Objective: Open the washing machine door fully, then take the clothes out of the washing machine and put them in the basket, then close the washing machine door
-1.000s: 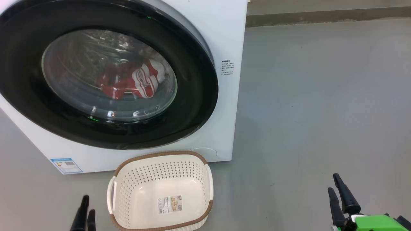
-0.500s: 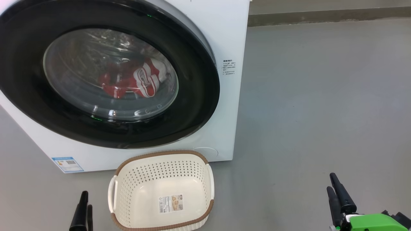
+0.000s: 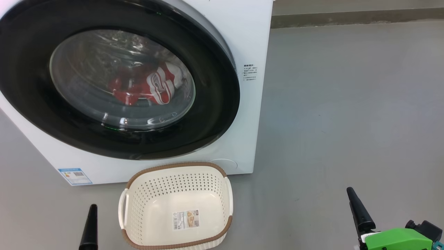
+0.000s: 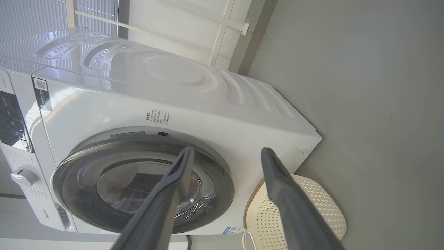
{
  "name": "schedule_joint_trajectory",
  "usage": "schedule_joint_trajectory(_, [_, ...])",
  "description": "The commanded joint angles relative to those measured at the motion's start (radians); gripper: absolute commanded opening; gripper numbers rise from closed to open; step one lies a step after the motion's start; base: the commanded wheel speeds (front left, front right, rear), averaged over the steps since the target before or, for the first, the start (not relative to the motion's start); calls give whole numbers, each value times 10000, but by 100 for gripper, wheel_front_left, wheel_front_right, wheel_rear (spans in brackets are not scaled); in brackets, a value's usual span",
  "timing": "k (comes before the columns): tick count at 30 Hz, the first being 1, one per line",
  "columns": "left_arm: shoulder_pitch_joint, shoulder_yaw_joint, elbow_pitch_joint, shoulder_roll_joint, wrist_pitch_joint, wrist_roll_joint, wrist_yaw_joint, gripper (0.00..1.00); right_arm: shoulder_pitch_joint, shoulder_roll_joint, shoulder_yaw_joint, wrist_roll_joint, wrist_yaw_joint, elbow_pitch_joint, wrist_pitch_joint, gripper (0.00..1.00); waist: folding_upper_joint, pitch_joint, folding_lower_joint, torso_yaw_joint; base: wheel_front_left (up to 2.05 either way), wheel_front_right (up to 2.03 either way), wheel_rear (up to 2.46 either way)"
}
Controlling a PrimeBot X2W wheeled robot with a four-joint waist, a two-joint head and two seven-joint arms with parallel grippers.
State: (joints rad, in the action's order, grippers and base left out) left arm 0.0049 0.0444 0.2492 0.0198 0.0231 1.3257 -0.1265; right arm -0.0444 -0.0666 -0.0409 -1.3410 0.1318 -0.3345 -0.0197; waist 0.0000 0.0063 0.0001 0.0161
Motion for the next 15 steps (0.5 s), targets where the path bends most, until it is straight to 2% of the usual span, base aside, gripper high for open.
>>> schedule_joint_trajectory(1, [-75, 104, -352, 171, -149, -390, -11, 100, -280, -161, 155, 336, -3, 277, 124, 100, 0, -4, 0, 8, 0, 0, 0])
schedule_joint_trajectory(15, [123, -44, -695, 173, -559, -2432, -16, 100, -254, -342, 589, 1799, -4, 328, 533, 100, 0, -37, 0, 68, 0, 0, 0])
